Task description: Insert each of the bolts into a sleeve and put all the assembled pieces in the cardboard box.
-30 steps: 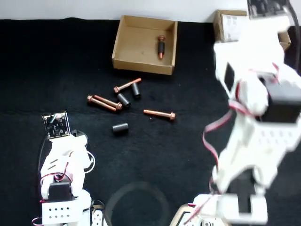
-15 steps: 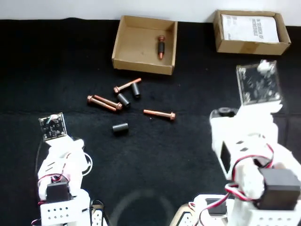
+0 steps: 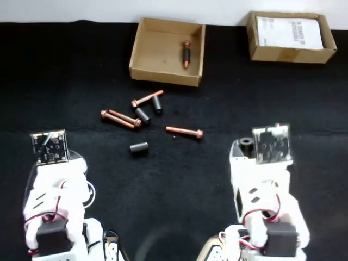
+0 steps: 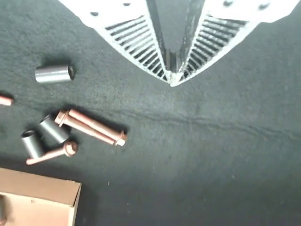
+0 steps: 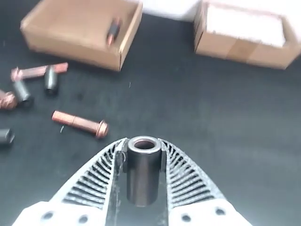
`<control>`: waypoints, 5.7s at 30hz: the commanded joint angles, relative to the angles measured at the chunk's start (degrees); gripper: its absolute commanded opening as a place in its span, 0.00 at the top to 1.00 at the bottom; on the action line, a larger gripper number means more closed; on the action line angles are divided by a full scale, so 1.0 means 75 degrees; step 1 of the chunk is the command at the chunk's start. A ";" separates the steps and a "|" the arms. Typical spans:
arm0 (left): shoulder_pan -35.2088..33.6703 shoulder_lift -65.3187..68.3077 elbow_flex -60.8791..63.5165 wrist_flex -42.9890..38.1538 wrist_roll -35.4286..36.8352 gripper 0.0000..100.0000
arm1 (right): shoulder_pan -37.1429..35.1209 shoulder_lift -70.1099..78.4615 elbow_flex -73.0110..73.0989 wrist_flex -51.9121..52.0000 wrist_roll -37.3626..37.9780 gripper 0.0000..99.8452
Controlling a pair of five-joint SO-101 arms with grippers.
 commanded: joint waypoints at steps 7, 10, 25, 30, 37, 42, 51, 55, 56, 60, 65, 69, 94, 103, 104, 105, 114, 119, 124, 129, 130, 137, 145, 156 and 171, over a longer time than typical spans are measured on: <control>0.0076 0.4835 -0.4437 0.1536 -0.0012 0.99 | 0.0322 -0.1612 0.2233 -0.2292 -0.1958 0.99; 0.0111 0.6347 -0.5574 0.1993 -0.0012 0.99 | 0.0322 -0.1670 0.2338 -0.2397 -0.3012 0.99; 0.4062 0.8961 -0.7004 0.0656 -0.0668 0.99 | 0.0346 -0.1682 0.3768 -0.2397 -0.3153 0.99; 0.4319 1.1130 -0.7930 0.0504 -0.2907 0.99 | 0.0358 -0.1682 0.3792 -0.2397 -0.3130 0.99; 0.4706 1.3955 -1.0075 0.0516 -0.5732 0.99 | 0.0358 -0.1670 0.3792 -0.2374 -0.3130 0.99; 0.5304 1.5420 -1.1282 0.0551 -0.6974 0.99 | 0.0358 -0.1670 0.4026 -0.2385 -0.3130 0.99; 0.6136 1.7002 -1.2536 0.1571 -0.7642 0.80 | 0.0358 -0.1670 0.4120 -0.2397 -0.3083 0.99; 0.5843 1.7940 -1.3193 0.1266 -0.7865 0.80 | 0.0358 -0.1682 0.4108 -0.2397 -0.3083 0.99; 0.5785 1.8210 -1.3427 0.1231 -0.7865 0.80 | 0.0358 -0.1682 0.4132 -0.2397 -0.3083 0.99; 0.5609 1.9276 -1.4552 0.1313 -0.7947 0.80 | 0.0358 -0.1682 0.4179 -0.2397 -0.3083 0.99; 0.5550 2.0355 -1.5771 0.1418 -0.7936 0.80 | 0.0358 -0.1682 0.4179 -0.2397 -0.3083 0.99; 0.5621 2.0753 -1.6557 0.1770 -0.7924 0.80 | 0.0358 -0.1682 0.4437 -0.2479 -0.3083 0.99; 0.6382 2.1456 -1.7412 0.2450 -0.7924 0.99 | 0.0369 -0.1694 0.5222 -0.3007 -0.3118 0.99; 0.6277 2.0495 -1.8632 0.4255 -0.7889 0.99 | 0.0322 -0.1682 0.5222 -0.3007 -0.3130 0.99; 0.6207 2.0249 -1.8819 0.4278 -0.7748 0.99 | 0.0322 -0.1682 0.5222 -0.3007 -0.3130 0.99; 0.6148 1.9956 -1.8913 0.4278 -0.7338 0.99 | 0.0287 -0.1682 0.5222 -0.3007 -0.3141 0.99; 0.5398 1.7436 -1.8889 0.4290 -0.3985 0.99 | -0.0838 -0.1659 0.5316 -0.3522 -0.3141 0.99; 0.4835 1.6358 -1.8901 0.4290 -0.3528 0.99 | -0.1330 -0.1659 0.5316 -0.4073 -0.3095 0.99; 0.4601 1.5303 -1.8936 0.4290 -0.1020 0.99 | -0.1811 -0.1647 0.5316 -0.4648 -0.3095 0.99; 0.4624 1.3978 -1.8913 0.4290 0.0621 0.99 | -0.2151 -0.1647 0.5316 -0.4964 -0.3130 0.99; 0.4636 1.3755 -1.8901 0.4290 0.0821 0.99 | -0.2233 -0.1647 0.5316 -0.4964 -0.3130 0.99; 0.4648 1.2571 -1.8842 0.4314 0.1067 0.99 | -0.2596 -0.1659 0.5316 -0.4964 -0.3141 0.99; 0.5421 0.9934 -1.5642 0.4302 0.1067 0.99 | -0.2608 -0.1670 0.5316 -0.4964 -0.3130 0.99; 0.5867 0.7191 -1.0309 0.2731 0.1020 0.99 | -0.2620 -0.1670 0.5316 -0.4976 -0.3141 0.99; 0.5867 0.5327 -0.4214 -0.3505 0.1020 0.99 | -0.4390 -0.1635 0.5327 -0.6230 -0.3141 0.99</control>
